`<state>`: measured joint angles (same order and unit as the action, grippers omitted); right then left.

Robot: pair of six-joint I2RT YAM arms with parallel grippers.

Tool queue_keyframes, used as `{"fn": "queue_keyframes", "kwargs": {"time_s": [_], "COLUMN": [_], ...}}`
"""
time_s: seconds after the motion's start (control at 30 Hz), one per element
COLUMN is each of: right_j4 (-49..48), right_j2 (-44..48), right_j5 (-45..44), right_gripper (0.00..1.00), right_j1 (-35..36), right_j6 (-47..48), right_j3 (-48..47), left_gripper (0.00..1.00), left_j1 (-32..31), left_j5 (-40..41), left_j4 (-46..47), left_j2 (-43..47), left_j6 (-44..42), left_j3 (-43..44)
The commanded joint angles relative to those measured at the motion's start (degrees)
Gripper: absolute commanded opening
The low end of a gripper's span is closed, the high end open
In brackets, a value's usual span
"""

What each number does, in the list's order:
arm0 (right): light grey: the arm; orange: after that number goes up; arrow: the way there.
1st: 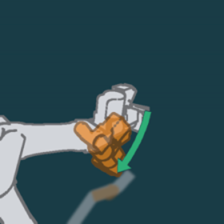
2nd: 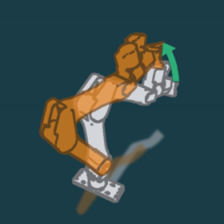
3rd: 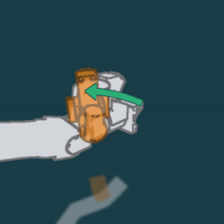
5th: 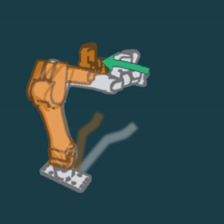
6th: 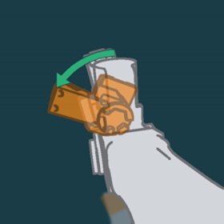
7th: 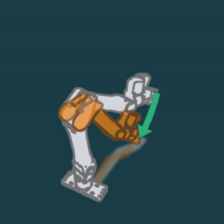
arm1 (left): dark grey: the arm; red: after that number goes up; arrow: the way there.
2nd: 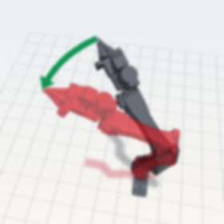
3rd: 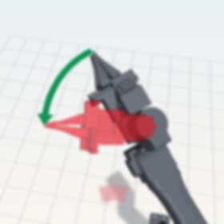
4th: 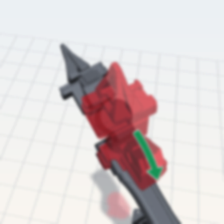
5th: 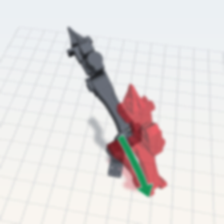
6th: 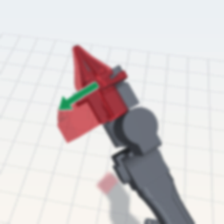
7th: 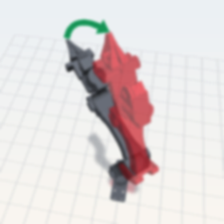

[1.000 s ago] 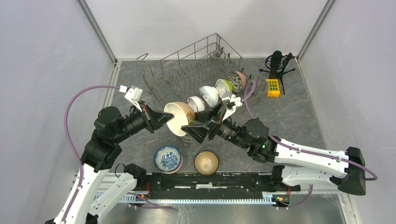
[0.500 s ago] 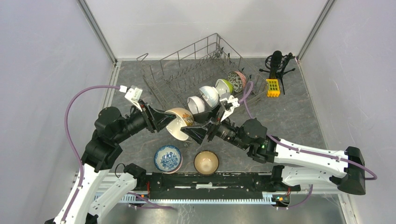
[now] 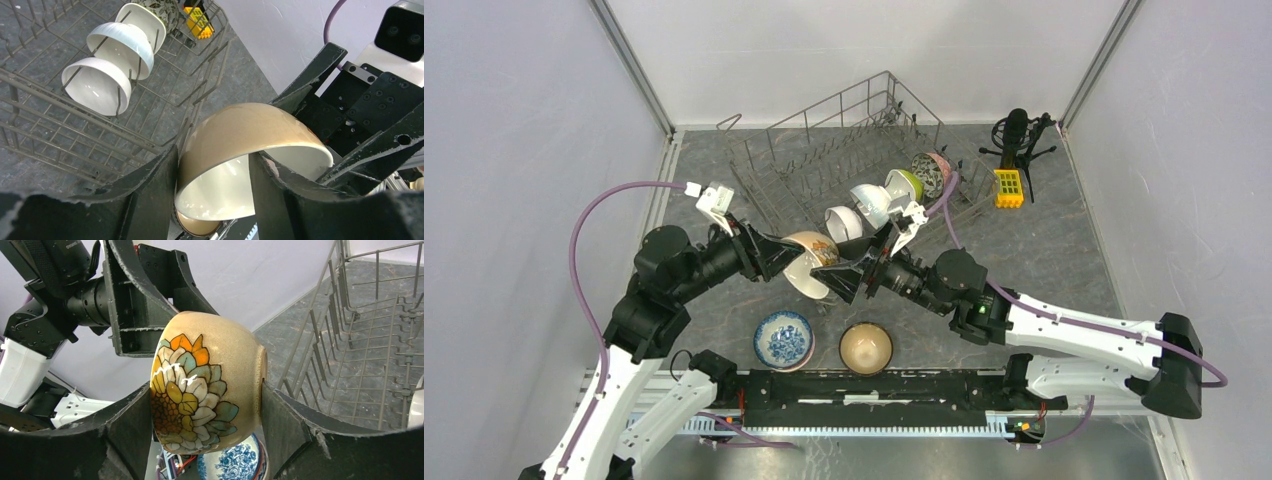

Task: Load the bowls into the dish rack
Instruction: Adjust the bowl.

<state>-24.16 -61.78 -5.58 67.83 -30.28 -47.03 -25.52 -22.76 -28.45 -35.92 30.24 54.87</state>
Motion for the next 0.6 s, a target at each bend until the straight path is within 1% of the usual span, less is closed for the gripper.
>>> {"fn": "queue_keyframes", "kwargs": {"time_s": [0.0, 0.2, 0.37, 0.4, 0.43, 0.53, 0.57], "right_j4": [-7.1, -8.4, -9.2, -9.4, -9.8, -11.2, -11.4], "right_j2": [0.0, -1.2, -2.1, -2.4, -2.5, -2.6, -2.5], "right_j5": [2.2, 5.3, 7.4, 7.7, 8.1, 9.2, 9.5], "right_gripper": [0.00, 0.00, 0.00, 0.00, 0.00, 0.00, 0.00], "right_j1": [-2.2, -4.4, -5.9, -6.3, -6.7, -7.3, -7.5], "right_j6": [-2.6, -4.5, -6.2, -6.7, -7.2, -8.3, -8.3], "right_j3": [-3.3, -3.3, -3.3, -3.1, -2.8, -1.6, -1.3], "left_gripper": [0.62, 0.66, 0.66, 0.64, 0.60, 0.46, 0.39], "left_j1": [-0.1, -0.1, -0.1, -0.1, -0.1, -0.1, -0.1], "left_j5": [1.3, 2.7, 3.0, 3.0, 3.0, 2.5, 2.5], "left_j4": [1.8, 1.2, 2.2, 2.5, 2.7, 3.4, 3.6], "left_j2": [-0.3, -1.9, -4.2, -4.8, -5.3, -6.6, -6.9], "left_j6": [0.0, -1.1, -1.7, -1.7, -1.7, -1.9, -2.0], "left_j3": [-0.7, -0.7, -0.2, -0.2, -0.1, -0.1, -0.1]}}
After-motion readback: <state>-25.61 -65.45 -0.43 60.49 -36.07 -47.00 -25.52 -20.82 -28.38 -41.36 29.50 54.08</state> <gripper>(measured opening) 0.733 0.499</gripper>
